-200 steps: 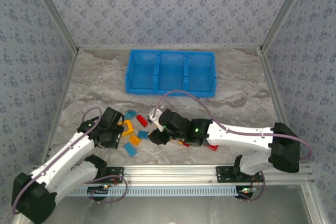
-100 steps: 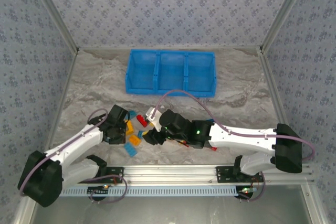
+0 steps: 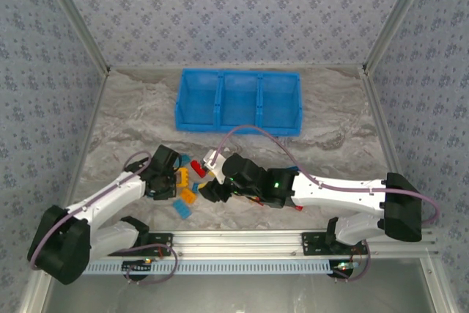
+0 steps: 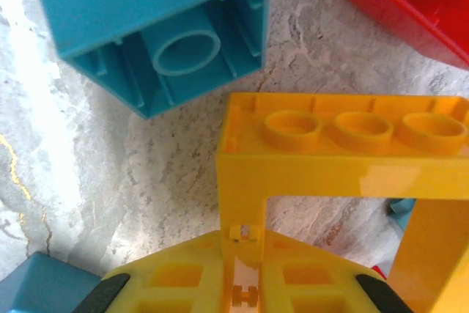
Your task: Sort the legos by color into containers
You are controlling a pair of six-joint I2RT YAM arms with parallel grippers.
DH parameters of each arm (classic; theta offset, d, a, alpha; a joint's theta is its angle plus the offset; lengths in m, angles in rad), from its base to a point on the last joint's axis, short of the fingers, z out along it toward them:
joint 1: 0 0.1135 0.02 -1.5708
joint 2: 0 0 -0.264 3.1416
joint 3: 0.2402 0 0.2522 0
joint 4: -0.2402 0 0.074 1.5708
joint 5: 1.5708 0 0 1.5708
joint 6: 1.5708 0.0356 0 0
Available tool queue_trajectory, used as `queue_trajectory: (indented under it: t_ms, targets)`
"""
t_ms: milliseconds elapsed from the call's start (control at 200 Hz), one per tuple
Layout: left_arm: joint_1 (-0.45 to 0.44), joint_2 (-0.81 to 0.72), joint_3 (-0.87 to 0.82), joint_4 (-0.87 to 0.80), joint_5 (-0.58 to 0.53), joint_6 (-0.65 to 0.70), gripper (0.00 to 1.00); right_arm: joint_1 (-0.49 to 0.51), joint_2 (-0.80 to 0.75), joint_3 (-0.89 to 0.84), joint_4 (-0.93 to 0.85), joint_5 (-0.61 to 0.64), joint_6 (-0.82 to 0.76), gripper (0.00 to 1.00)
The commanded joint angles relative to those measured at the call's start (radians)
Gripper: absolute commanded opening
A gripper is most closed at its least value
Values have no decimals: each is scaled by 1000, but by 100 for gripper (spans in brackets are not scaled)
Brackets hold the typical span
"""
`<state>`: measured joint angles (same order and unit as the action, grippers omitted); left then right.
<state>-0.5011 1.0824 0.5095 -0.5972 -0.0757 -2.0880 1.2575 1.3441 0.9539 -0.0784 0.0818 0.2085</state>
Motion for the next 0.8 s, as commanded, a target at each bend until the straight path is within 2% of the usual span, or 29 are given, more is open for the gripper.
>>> queue_trajectory:
  t_ms: [0, 100, 230, 345, 450, 550, 605, 730, 795]
  targets:
    - [5, -51, 49, -57, -33, -17, 11, 7, -5, 12, -5, 25, -3, 54]
    - [5, -96, 110, -115, -75, 39, 0, 7, -11, 15, -11, 50, -1, 54]
    - [3, -134, 237, -233, -128, 175, 0, 8, -57, 19, 1, 148, 11, 55]
    - [13, -76, 397, -254, -178, 434, 0, 12, -90, 56, -6, 286, -11, 56]
    - [45, 107, 633, -285, -154, 769, 0, -3, -85, 129, -63, 413, -36, 57]
    - [47, 341, 926, -360, -167, 1113, 0, -54, -63, 194, -101, 426, -64, 59]
    - [48, 478, 1090, -402, -164, 1290, 0, -103, -40, 246, -131, 393, -67, 60]
    - [60, 773, 1458, -539, -230, 1555, 0, -176, 25, 373, -190, 400, -55, 61]
    - [78, 904, 1605, -573, -209, 1643, 0, -193, 60, 413, -168, 416, -51, 62]
